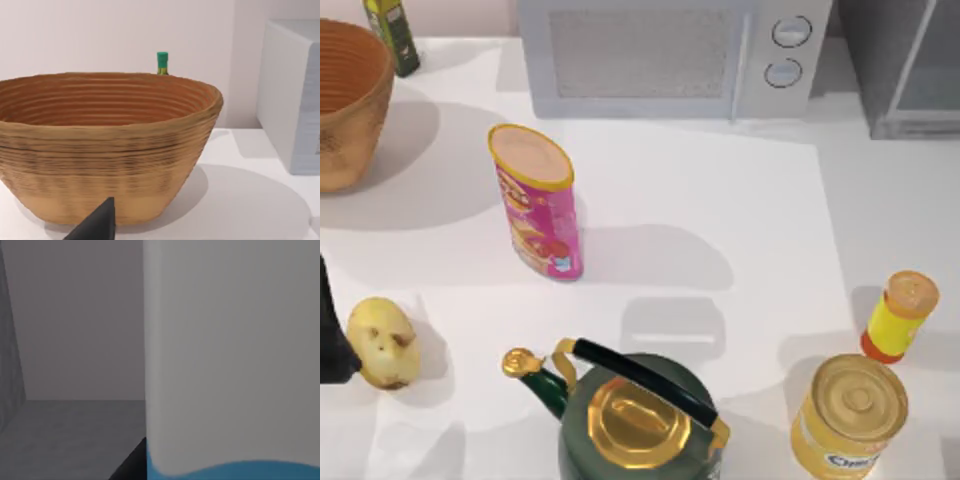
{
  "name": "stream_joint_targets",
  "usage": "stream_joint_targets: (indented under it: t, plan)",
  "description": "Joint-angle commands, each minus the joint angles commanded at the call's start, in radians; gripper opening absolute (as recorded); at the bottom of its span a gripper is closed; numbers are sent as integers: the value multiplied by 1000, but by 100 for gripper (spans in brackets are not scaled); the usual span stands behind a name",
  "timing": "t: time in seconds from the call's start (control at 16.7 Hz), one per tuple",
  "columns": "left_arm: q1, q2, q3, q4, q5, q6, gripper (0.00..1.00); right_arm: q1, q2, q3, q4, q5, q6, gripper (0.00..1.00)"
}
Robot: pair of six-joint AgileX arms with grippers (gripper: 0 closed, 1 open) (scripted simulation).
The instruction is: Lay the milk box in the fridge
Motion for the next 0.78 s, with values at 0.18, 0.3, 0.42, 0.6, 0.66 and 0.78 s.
stream_joint_targets:
  t: [0.18, 0.3, 0.42, 0.6, 0.66, 0.78]
  plan:
    - [0, 0, 0, 0, 0, 0, 100, 7, 32, 75, -44, 7, 0, 0]
    - [0, 0, 0, 0, 0, 0, 100, 11, 53, 126, -73, 12, -1, 0]
    - [0, 0, 0, 0, 0, 0, 100, 16, 74, 176, -102, 16, -2, 0]
    - [0, 0, 0, 0, 0, 0, 100, 22, 107, 249, -145, 23, -1, 0]
    - [0, 0, 0, 0, 0, 0, 100, 24, 117, 276, -158, 26, -1, 0]
    - [0, 0, 0, 0, 0, 0, 100, 30, 137, 340, -195, 29, -4, 0]
